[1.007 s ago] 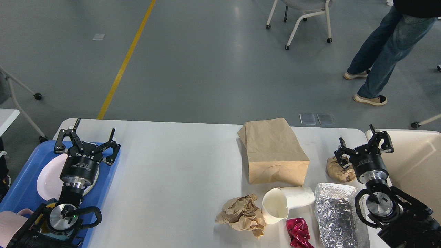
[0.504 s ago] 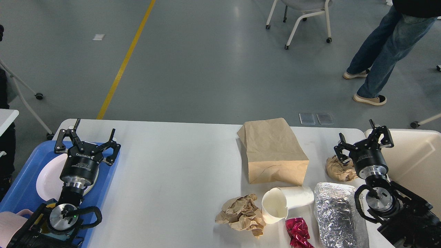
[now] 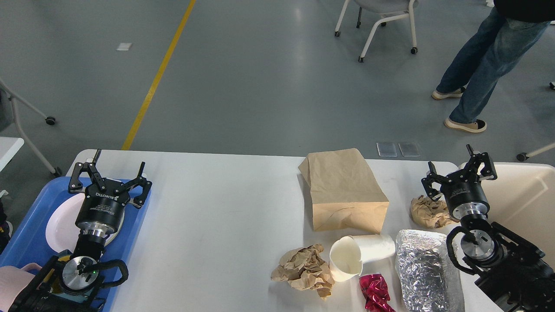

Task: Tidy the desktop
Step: 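Move the right gripper toward the bread roll near the paper bag, then raise the right gripper and bring it above the brown paper bag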

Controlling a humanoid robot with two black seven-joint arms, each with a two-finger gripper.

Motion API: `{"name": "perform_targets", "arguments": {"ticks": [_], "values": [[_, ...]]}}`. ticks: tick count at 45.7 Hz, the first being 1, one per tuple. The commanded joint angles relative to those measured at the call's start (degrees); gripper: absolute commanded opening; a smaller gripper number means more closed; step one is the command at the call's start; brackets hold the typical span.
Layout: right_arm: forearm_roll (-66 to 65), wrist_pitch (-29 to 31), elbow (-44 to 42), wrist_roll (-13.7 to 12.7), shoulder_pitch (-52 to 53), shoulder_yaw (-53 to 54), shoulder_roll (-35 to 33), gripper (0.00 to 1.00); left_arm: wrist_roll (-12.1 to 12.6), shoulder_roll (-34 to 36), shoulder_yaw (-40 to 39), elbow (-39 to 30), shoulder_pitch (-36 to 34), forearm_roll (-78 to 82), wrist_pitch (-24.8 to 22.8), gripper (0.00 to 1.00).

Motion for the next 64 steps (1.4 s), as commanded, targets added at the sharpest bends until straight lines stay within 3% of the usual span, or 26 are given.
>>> {"name": "perform_targets", "arguments": {"ticks": [1, 8, 14, 18, 24, 29, 40, 53, 64], "values": [[0.02, 0.21, 0.38, 0.00, 1.23, 0.06, 0.28, 1.00, 0.00, -0.02, -0.01, 0.00, -0.01, -0.01, 0.00, 0.96], [-0.51, 0.38, 0.55, -0.17, 2.82, 0.75, -0.41, 1.00, 0.00, -0.02, -0.01, 0.00, -0.01, -0.01, 0.00, 0.96], [-3.32, -0.32, 6.26, -0.26, 2.55, 0.06, -4.72, 1.00, 0.00, -0.02, -0.01, 0.00, -0.01, -0.01, 0.00, 0.96], [-4.03, -0.32, 3.99, -0.26, 3.78, -3.45, -3.50, 1.00, 0.00, 0.06, -0.01, 0.00, -0.01, -0.01, 0.00, 0.96], [-4.20, -0.32, 4.68, -0.26, 7.47, -15.83, -5.25, 1.00, 0.00, -0.02, -0.01, 0.00, -0.01, -0.01, 0.00, 0.96], [-3.67, 0.38, 8.10, -0.35, 12.21, -26.81, -10.51, 1.00, 0.00, 0.06, -0.01, 0.00, -0.01, -0.01, 0.00, 0.96], [-3.67, 4.07, 12.06, -0.35, 33.91, -60.65, -17.03, 1.00, 0.09, -0.02, 0.00, 0.00, -0.01, -0.01, 0.00, 0.96], [-3.76, 16.02, 16.63, -0.53, 56.42, -85.36, -14.57, 1.00, 0.09, -0.02, -0.01, 0.00, -0.01, -0.01, 0.00, 0.96], [-4.02, 18.31, 19.62, -1.49, 67.24, -103.99, -0.88, 1.00, 0.18, 0.06, 0.08, 0.00, -0.01, -0.01, 0.00, 0.96]]}}
